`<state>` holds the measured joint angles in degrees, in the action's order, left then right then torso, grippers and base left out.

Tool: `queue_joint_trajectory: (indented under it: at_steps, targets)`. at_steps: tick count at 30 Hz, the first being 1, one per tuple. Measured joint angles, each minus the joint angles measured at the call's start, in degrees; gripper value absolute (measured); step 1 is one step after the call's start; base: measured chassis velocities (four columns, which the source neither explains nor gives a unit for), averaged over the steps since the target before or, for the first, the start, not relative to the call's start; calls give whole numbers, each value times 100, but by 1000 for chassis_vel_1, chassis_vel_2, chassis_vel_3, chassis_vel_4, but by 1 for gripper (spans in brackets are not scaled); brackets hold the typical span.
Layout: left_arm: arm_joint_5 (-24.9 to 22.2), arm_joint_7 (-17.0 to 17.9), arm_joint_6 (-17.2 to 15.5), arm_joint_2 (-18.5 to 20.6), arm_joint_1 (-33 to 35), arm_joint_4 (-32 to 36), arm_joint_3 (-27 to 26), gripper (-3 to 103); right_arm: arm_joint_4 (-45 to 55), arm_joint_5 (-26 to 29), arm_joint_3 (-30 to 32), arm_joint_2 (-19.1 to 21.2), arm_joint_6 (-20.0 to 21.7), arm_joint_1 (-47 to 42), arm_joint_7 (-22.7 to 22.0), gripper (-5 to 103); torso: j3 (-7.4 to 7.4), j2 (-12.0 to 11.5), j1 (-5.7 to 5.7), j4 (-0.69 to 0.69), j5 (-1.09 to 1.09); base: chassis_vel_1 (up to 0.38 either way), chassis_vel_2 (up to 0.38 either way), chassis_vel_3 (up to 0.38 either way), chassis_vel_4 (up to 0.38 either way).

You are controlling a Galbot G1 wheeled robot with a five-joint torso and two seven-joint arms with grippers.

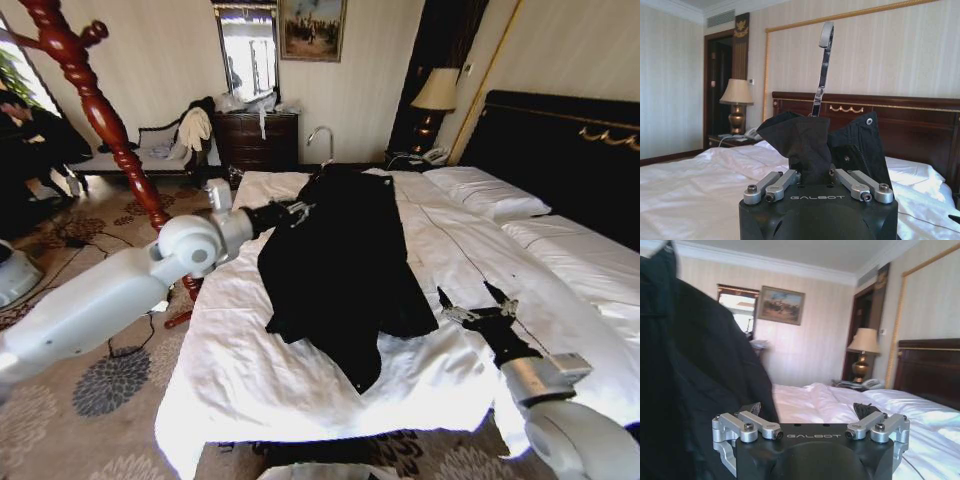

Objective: Pick up the clothes from the bed and hang them on the clothes hanger.

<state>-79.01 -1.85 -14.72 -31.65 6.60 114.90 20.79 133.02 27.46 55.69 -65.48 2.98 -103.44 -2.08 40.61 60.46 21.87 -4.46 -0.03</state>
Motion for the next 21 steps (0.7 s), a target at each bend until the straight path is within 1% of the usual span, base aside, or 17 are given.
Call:
queue_joint_trajectory:
  at_steps: [1,2,3,4,7,13,21]
  targets:
    - [7,-7,0,44,92,28,-77,17,-51,-113,-45,-101,-61,19,16,100,0,0,0,0,1,0,0,0,0]
    - [26,-33,1,159,303,91,-261,17,-165,-421,-132,-315,-206,62,23,100,0,0,-1,0,3,0,0,0,0]
    - [39,-48,1,224,414,121,-365,17,-223,-605,-177,-409,-299,69,36,100,0,0,0,0,3,0,0,0,0]
    - [39,-48,1,224,414,121,-365,17,-223,-605,-177,-409,-299,69,36,100,0,0,0,0,3,0,0,0,0]
    - [54,-76,1,383,731,206,-687,17,-293,-858,-278,-544,-422,48,110,100,0,0,0,0,2,0,0,0,0]
    - [138,-75,20,516,1100,382,-1017,17,-300,-896,-295,-546,-433,35,122,100,0,0,0,-1,1,0,0,0,0]
    - [235,-10,31,694,1396,589,-1377,17,-297,-893,-294,-525,-432,32,121,100,0,0,0,0,2,0,0,0,0]
